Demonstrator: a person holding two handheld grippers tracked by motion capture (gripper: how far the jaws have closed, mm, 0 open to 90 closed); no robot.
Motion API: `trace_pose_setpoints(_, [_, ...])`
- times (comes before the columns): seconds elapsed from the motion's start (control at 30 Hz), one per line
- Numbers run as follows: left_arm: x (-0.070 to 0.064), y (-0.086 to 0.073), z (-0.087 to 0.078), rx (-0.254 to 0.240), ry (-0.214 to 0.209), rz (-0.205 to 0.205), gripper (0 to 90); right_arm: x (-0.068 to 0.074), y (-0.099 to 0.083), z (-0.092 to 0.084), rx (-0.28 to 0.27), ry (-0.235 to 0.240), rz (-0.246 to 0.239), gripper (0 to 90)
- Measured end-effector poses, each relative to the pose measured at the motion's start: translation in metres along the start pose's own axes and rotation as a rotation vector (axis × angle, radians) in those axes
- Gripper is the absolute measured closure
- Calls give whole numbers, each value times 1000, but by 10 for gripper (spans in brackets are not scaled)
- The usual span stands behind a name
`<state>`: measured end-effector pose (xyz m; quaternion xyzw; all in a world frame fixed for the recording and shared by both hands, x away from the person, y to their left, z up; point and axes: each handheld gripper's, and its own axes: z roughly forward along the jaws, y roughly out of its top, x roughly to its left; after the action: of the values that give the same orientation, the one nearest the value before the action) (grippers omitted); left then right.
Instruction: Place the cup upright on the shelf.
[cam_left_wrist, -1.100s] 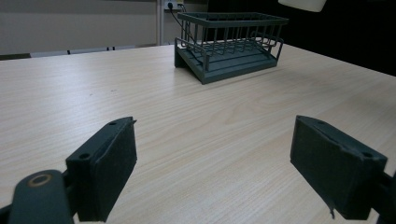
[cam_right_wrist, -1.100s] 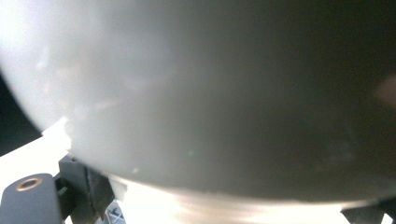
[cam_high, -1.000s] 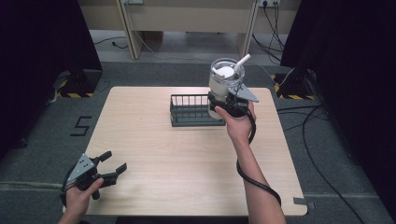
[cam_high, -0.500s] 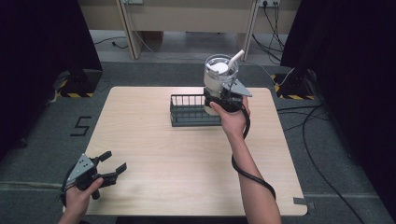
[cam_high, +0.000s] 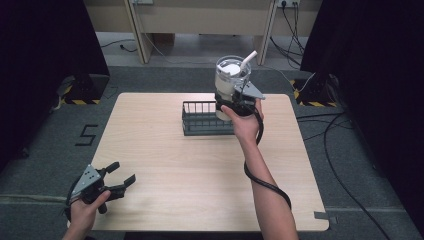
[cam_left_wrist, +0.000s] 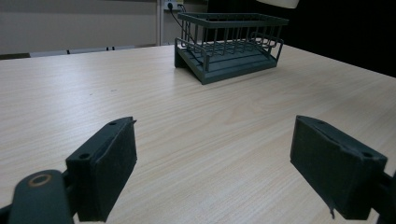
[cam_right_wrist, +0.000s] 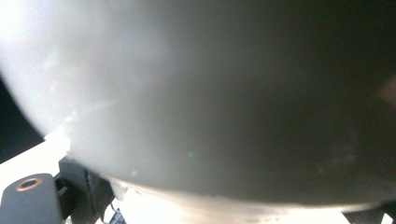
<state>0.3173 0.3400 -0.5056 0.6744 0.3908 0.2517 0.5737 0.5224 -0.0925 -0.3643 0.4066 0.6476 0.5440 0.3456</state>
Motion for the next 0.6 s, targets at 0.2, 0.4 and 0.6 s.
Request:
trace_pose_setpoints(0.2, [0, 0, 0, 0, -1, 0, 141, 0, 0, 6, 3, 2, 1, 114])
trace_pose_setpoints(0.4, [0, 0, 0, -1, -1, -1, 141, 2, 1, 12, 5, 2, 5, 114])
trace_pose_setpoints(0.6, [0, 0, 0, -2, 0, -4, 141, 3, 2, 18, 4, 4, 9, 114])
